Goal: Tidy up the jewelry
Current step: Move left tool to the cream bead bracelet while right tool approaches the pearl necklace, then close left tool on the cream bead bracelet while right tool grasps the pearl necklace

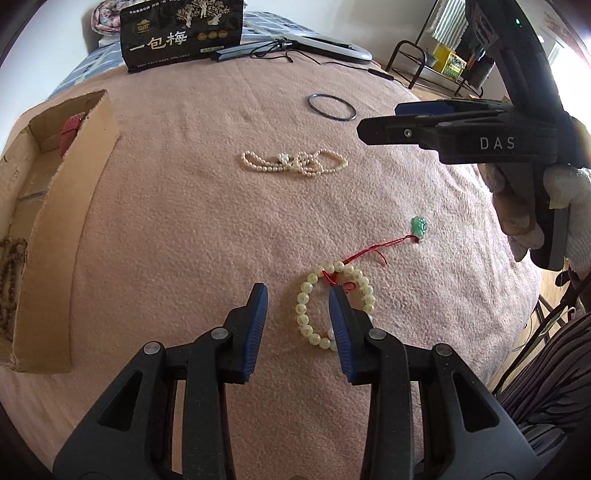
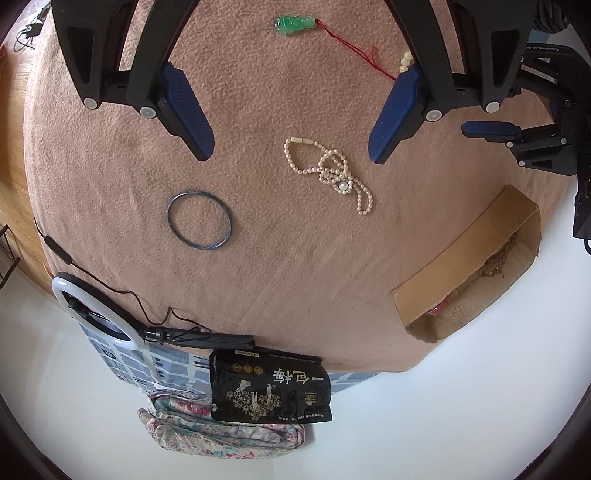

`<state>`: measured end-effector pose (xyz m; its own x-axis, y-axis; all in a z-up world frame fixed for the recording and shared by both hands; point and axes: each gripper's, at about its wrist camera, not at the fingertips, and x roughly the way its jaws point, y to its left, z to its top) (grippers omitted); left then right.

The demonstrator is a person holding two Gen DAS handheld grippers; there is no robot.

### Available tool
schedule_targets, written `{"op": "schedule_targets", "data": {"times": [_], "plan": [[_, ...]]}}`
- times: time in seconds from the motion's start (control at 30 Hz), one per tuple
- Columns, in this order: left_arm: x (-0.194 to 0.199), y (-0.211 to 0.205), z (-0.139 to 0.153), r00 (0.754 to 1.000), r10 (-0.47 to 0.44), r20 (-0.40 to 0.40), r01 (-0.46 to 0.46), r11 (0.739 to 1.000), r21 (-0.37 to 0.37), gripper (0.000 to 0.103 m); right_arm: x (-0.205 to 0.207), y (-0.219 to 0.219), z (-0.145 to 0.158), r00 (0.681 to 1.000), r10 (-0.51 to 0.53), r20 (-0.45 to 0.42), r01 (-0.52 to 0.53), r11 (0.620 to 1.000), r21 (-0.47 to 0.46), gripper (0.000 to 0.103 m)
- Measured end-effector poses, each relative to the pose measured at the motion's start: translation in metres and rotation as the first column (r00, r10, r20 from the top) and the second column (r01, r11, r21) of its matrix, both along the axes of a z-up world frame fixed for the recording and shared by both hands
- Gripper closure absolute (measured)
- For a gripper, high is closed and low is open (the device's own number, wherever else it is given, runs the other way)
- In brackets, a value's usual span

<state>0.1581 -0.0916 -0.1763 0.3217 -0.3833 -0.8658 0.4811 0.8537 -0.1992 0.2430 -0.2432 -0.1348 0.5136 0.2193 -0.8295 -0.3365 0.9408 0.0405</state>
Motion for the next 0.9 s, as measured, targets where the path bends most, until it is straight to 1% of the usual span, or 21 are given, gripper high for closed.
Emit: {"op": "schedule_targets", "data": {"times": [0.07, 0.1, 0.17, 0.37, 0.53, 0.67, 0.8, 0.9], "plan": [[0.0, -0.003, -0.004, 1.0, -0.011, 0.0, 0.011, 1.0, 0.021, 0.068, 0.002, 0.002, -0.004, 1.0, 0.013, -0.009, -0.013, 1.0, -0.007, 0.019], [-0.001, -0.004, -0.006, 1.0, -0.016, 0.0, 0.016, 0.999, 0.03, 0.072, 0.002, 0.004, -0.006, 1.0, 0.02, -0.015, -0.02, 1.0, -0.01, 0.021], [-0.001, -0.008, -0.009, 1.0, -0.025, -0.004, 0.025, 0.999, 0.045, 0.075, 0.004, 0.007, -0.012, 0.999, 0.034, -0.027, -0.034, 0.999, -0.015, 0.022], [-0.003, -0.012, -0.018, 1.0, -0.029, -0.001, 0.029, 0.997, 0.07, 0.075, 0.007, 0.02, -0.028, 0.995, 0.077, -0.062, -0.079, 0.997, -0.024, 0.023], [-0.003, -0.011, -0.023, 1.0, -0.025, 0.001, 0.025, 0.997, 0.067, 0.076, 0.013, 0.033, -0.037, 0.991, 0.108, -0.082, -0.113, 0.992, -0.052, 0.027], [0.0, -0.012, -0.023, 1.0, -0.021, 0.008, 0.02, 0.998, 0.064, 0.079, 0.021, 0.04, -0.044, 0.989, 0.117, -0.09, -0.124, 0.989, -0.08, 0.029], [-0.001, -0.012, -0.025, 0.999, -0.025, 0.023, 0.023, 0.998, 0.062, 0.083, 0.03, 0.047, -0.053, 0.986, 0.129, -0.108, -0.14, 0.984, -0.11, 0.033], [0.0, -0.011, -0.026, 1.0, -0.019, 0.021, 0.018, 0.999, 0.048, 0.086, 0.035, 0.05, -0.059, 0.983, 0.134, -0.122, -0.149, 0.982, -0.119, 0.033]]}}
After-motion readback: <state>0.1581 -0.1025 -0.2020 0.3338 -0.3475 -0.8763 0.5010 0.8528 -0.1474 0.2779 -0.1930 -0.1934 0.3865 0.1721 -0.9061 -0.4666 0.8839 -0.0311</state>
